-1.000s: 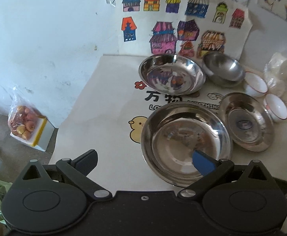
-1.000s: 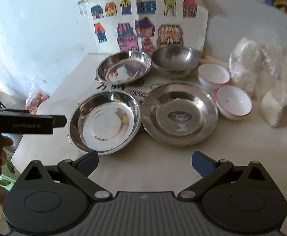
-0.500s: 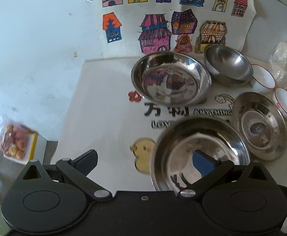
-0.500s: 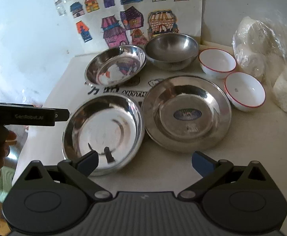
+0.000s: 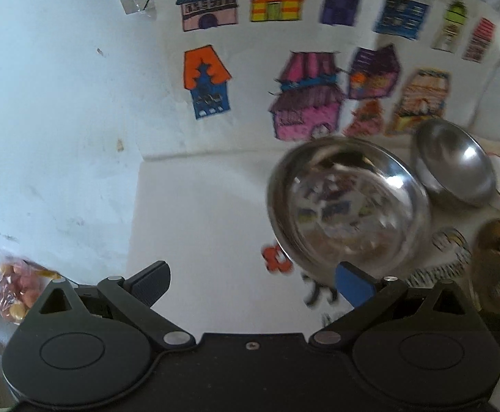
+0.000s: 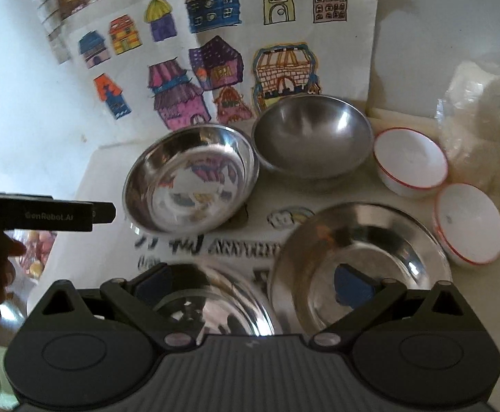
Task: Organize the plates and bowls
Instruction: 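Reach the left gripper to the large steel plate rim while the right gripper grasps it too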
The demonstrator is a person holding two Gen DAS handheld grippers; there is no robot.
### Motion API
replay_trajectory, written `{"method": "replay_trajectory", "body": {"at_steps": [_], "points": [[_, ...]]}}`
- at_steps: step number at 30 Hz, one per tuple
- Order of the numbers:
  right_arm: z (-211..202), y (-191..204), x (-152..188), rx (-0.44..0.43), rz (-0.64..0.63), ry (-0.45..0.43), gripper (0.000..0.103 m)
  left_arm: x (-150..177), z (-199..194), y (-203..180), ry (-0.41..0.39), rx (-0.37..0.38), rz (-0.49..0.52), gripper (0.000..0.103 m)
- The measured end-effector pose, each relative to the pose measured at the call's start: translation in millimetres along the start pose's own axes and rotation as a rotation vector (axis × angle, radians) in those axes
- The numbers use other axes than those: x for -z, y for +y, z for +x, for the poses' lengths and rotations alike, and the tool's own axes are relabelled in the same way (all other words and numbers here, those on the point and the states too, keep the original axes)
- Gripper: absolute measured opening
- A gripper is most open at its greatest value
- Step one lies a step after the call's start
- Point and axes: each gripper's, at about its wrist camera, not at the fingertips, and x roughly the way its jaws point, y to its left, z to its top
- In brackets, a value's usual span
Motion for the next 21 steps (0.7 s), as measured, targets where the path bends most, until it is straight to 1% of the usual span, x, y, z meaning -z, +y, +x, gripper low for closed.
{"method": "replay_trajectory", "body": {"at_steps": [7, 10, 11, 13, 14, 16, 21], "points": [[31, 12, -23, -0.019, 0.042, 0.003, 0.103, -29, 33, 13, 0.002, -0.004, -0.023, 0.102], [39, 15, -26, -0.027, 0.065, 0.003, 0.102, -37, 42, 14, 0.013, 0.016, -0.026, 0.102], [41, 15, -28, -0.032, 0.079, 0.007, 0.100, -39, 46, 13, 0.018, 0.026, -0.029, 0.102], [45, 14, -31, -0.047, 0.109, 0.010, 0.092, -42, 51, 12, 0.023, 0.044, -0.034, 0.102], [46, 14, -32, -0.049, 0.116, 0.009, 0.091, -42, 53, 11, 0.024, 0.052, -0.035, 0.101], [51, 13, -35, -0.046, 0.124, 0.013, 0.084, -44, 57, 9, 0.029, 0.078, -0.040, 0.098], [58, 12, -43, -0.057, 0.143, 0.019, 0.070, -46, 62, 6, 0.038, 0.127, -0.060, 0.087]]}}
